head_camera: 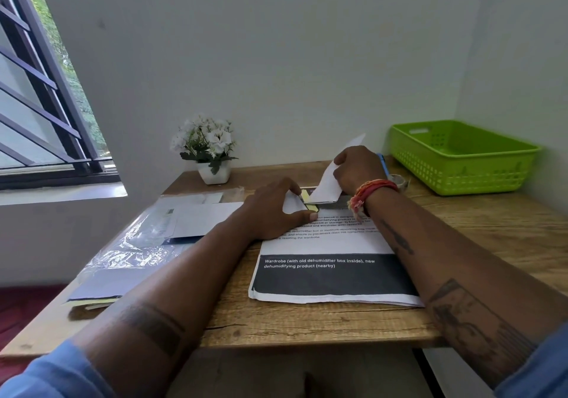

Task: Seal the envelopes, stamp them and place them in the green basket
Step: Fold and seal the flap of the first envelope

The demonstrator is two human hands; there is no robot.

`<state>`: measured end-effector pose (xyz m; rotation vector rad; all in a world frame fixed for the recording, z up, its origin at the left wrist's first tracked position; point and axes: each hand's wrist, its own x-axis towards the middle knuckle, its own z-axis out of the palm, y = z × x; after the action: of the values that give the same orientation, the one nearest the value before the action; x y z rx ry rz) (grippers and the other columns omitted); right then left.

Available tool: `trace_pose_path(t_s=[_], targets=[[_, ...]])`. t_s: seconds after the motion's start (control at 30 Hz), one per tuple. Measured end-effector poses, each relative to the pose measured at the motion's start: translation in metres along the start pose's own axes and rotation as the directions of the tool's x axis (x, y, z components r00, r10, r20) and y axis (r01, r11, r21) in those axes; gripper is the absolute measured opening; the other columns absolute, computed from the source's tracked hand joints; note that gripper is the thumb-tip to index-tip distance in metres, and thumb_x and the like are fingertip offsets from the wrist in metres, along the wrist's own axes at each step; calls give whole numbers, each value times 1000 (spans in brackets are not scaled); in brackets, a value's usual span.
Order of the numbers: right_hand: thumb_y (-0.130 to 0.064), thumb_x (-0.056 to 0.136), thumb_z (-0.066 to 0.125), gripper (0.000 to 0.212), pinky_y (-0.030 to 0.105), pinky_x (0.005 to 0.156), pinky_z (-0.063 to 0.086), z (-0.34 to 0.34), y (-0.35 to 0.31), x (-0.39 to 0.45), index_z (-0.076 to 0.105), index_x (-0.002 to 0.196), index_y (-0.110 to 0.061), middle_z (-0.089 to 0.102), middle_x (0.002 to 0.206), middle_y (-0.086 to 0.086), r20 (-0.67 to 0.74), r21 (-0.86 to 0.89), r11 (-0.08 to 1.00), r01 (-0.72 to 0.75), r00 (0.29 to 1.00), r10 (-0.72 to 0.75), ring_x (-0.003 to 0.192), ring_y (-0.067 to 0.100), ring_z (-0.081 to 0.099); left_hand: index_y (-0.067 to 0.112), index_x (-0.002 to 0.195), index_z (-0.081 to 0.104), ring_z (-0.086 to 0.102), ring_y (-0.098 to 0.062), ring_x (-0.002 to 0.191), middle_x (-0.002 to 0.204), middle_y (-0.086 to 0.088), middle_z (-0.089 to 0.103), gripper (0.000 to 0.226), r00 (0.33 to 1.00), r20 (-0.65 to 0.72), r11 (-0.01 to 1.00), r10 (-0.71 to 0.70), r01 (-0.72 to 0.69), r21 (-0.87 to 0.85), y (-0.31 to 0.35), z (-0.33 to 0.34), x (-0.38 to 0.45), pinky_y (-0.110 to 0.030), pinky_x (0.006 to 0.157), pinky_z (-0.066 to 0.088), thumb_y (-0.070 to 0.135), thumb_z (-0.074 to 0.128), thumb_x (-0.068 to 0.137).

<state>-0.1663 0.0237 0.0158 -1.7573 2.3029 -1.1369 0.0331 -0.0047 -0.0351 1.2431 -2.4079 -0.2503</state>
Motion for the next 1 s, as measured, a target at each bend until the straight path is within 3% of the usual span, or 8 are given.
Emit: trace_pose_path(t_s=[0.17,0.3,0.43,0.5,0.57,0.7,0.83,1.0], targets=[[-8,90,61,23,24,82,45,2,-4,-6,73,110,-4,69,117,14,6,17,1000,3,1000,-3,106,28,64,36,118,50,52,-12,104,121,10,58,71,1000,-2,1000,6,-6,13,2,-1,-2,-38,90,48,86,59,69],[-15,89,67,26,32,94,51,9,-10,-9,71,112,-3,67,119,12,97,102,994,-50,994,40,109,26,63,38,121,48,53,-15,111,127,9,57,80,1000,-22,999,-6,7,44,3,1,-2,-42,95,48,93,51,63],[-22,87,71,34,36,93,52,13,-11,-9,67,113,-1,67,116,11,223,159,983,-93,973,56,107,26,63,39,121,48,54,-17,114,129,8,57,79,999,-45,998,-13,16,64,4,3,0,-42,97,47,93,49,64],[-25,85,73,19,25,74,55,11,-10,-7,70,96,-9,67,98,7,293,178,979,-102,955,46,91,23,64,39,119,48,54,-17,113,127,8,58,78,998,-56,997,-13,18,75,4,4,1,-41,95,46,93,49,64],[-27,85,75,17,14,46,45,8,-10,-8,63,76,-17,61,76,1,406,214,964,-156,912,57,66,15,58,39,118,49,54,-16,111,123,8,58,77,998,-65,996,-8,13,83,4,5,2,-39,93,46,93,49,63],[-30,85,71,24,26,55,43,10,-12,-18,68,71,-10,65,63,3,452,191,966,-174,889,71,50,13,54,37,118,51,55,-16,111,120,9,59,73,995,-97,998,17,-10,70,3,5,1,-38,93,46,88,54,66],[-17,90,57,26,33,69,50,8,-11,-17,75,91,1,75,81,12,444,190,968,-163,894,64,67,21,62,37,128,48,53,-17,121,131,9,57,84,998,-60,998,6,-2,61,2,5,3,-40,100,44,91,55,63],[-22,89,66,24,30,58,47,2,-6,-18,75,87,0,73,70,10,470,265,939,-221,880,74,52,19,59,33,139,42,53,-18,126,139,6,55,96,999,-48,999,-8,10,40,4,5,2,-41,104,44,88,59,63]])
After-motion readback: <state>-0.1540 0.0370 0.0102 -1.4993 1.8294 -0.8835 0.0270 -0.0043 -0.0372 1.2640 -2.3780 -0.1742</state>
